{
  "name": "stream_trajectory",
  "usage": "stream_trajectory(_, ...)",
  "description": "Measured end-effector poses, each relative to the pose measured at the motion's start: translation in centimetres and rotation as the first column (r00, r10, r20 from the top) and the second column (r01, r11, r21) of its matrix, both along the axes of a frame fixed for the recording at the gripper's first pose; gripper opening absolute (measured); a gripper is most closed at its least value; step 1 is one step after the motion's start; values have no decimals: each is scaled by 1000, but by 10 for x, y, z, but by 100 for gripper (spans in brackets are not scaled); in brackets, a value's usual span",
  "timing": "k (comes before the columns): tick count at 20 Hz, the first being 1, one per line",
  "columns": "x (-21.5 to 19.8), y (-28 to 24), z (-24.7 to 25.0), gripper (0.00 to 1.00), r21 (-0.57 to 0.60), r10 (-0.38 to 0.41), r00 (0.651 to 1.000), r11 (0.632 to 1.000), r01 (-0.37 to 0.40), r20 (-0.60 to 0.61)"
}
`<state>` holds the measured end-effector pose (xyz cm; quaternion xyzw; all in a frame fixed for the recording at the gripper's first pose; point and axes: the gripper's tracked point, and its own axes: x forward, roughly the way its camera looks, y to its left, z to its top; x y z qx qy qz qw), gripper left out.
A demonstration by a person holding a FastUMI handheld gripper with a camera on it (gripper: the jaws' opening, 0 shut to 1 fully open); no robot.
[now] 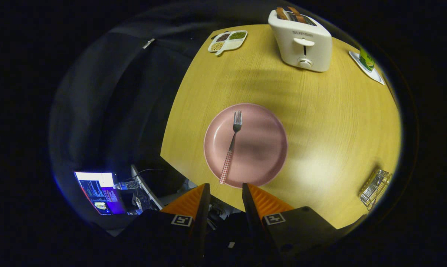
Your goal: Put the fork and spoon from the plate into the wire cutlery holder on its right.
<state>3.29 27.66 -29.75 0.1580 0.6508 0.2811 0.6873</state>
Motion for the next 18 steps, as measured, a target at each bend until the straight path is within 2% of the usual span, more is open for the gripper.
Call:
stream_trajectory(6, -7, 43, -54, 55, -62, -6, 998, 998, 2, -58)
stream_trajectory(11, -6, 63, -78, 55, -101, -23, 997, 995, 15, -76)
stream_trajectory(18, -5, 69, -107, 54, -173, -48, 995, 984, 33, -85)
